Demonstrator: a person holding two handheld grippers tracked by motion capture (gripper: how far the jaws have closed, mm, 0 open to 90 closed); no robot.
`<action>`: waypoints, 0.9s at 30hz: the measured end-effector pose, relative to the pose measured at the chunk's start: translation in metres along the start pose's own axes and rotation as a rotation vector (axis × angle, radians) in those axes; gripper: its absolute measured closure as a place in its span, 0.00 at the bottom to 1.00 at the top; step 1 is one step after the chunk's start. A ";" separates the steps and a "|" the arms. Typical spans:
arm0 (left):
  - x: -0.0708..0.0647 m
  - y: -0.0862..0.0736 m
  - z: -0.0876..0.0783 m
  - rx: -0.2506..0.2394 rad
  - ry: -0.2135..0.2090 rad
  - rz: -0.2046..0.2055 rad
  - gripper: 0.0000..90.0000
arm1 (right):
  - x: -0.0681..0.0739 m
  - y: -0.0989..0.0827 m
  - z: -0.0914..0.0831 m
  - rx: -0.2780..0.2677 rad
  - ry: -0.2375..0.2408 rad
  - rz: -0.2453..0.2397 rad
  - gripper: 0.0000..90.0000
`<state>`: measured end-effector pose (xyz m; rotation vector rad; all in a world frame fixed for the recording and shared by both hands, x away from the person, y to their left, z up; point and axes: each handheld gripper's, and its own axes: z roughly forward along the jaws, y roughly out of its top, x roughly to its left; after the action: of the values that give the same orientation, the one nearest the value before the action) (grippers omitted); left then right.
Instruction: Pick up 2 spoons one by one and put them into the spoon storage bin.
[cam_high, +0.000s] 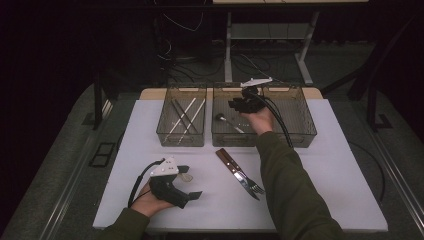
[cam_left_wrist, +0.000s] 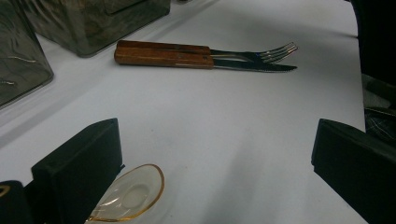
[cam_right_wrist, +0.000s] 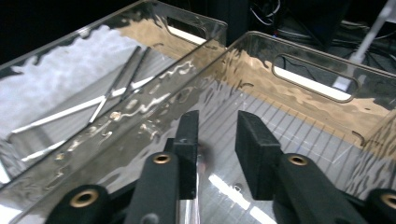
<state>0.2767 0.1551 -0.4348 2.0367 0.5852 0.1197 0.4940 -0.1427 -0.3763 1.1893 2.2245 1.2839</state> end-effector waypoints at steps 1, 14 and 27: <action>0.000 0.000 0.000 -0.005 0.001 0.000 0.00 | 0.000 0.000 -0.002 -0.007 0.001 0.005 0.72; 0.000 0.000 0.000 -0.005 0.013 0.003 0.00 | -0.002 -0.014 -0.048 -0.037 0.075 0.021 0.38; 0.000 -0.001 0.000 0.009 0.019 0.000 0.00 | 0.004 -0.052 -0.090 -0.003 0.036 -0.064 0.22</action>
<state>0.2767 0.1556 -0.4360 2.0463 0.5984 0.1365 0.4098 -0.2037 -0.3684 1.0936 2.2657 1.2925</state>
